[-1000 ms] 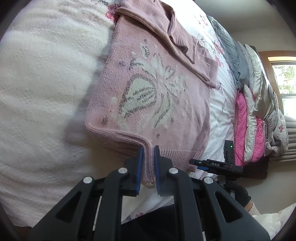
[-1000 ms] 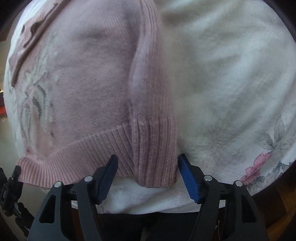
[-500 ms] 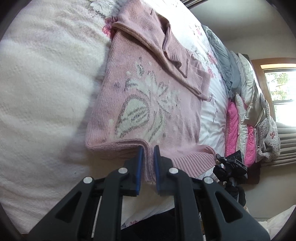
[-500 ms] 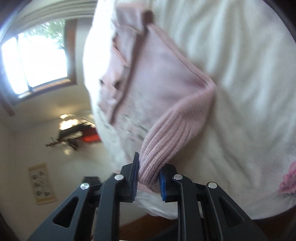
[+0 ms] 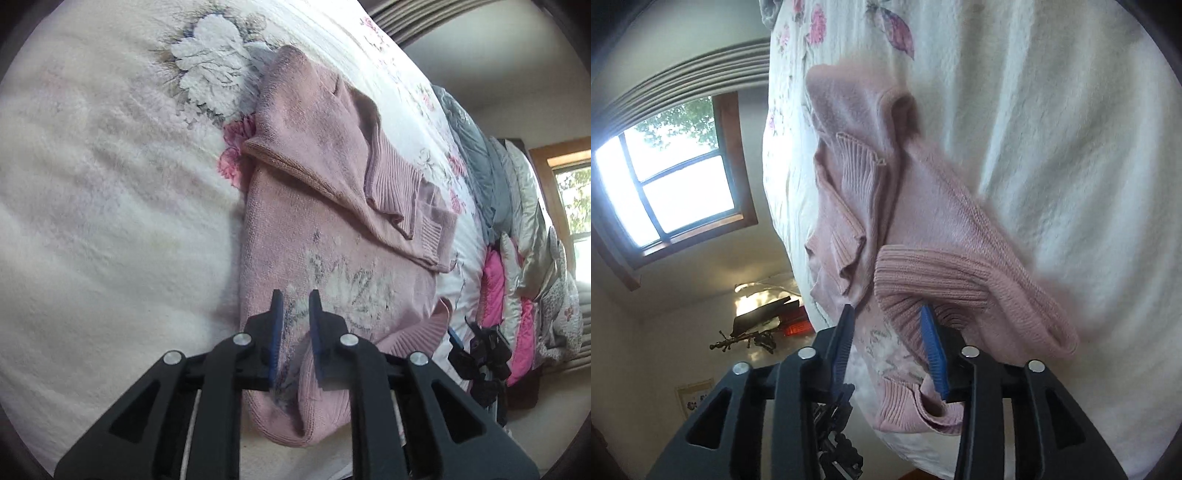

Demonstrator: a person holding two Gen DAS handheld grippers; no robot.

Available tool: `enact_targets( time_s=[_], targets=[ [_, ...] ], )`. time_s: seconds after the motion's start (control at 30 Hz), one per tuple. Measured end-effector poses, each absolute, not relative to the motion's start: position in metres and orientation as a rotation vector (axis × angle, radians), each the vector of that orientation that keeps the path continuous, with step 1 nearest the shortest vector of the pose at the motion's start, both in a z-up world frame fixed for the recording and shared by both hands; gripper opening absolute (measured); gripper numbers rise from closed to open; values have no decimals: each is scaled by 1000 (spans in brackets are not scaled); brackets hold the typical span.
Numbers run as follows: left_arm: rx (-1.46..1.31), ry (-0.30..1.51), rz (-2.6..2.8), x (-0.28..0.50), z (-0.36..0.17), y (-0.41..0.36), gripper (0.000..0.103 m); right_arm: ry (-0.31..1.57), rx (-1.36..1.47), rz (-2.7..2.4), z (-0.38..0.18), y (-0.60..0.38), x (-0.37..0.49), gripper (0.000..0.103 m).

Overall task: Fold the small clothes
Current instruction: 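Lay the folded hem over the sweater and open both tools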

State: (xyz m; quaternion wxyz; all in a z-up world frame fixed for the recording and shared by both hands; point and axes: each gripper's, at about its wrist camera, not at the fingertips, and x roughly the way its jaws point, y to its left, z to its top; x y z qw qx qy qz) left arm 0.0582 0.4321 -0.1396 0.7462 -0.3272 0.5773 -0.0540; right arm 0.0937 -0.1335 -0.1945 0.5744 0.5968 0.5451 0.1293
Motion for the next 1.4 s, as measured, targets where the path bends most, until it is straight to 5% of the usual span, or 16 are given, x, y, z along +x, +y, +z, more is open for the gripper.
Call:
enact_targets(
  time_s=[0.13,0.27,0.5,0.53,0.57,0.67,1.0,1.3,1.4],
  targets=[
    [-546,1333,-234,58,-134,397,45,1267,1334,318,-193,-133,96,52],
    [-353,1415,-297,50,-146,355,57,1303,1199,326,-184,-131,85,59],
    [-257,1558,-270,51,-190,330,53,1320,1112,327,-177,-136,70,63],
    [-254,1558,-267,52,-192,331,44,1323,1102,330,-176,-137,70,63],
    [-263,1553,-270,53,-191,331,22,1325,1093,330,-175,-137,69,63],
    [-355,1526,-295,55,-186,338,9,1326,1078,337,-175,-137,70,64],
    [-605,1226,-126,81,-135,403,8,1333,849,377,-158,-125,99,65],
    [-582,1327,-12,102,-176,422,9,1411,421,481,-162,-77,145,67],
    [-570,1352,-19,104,-185,417,19,1446,300,482,-171,-64,158,68]
  ],
)
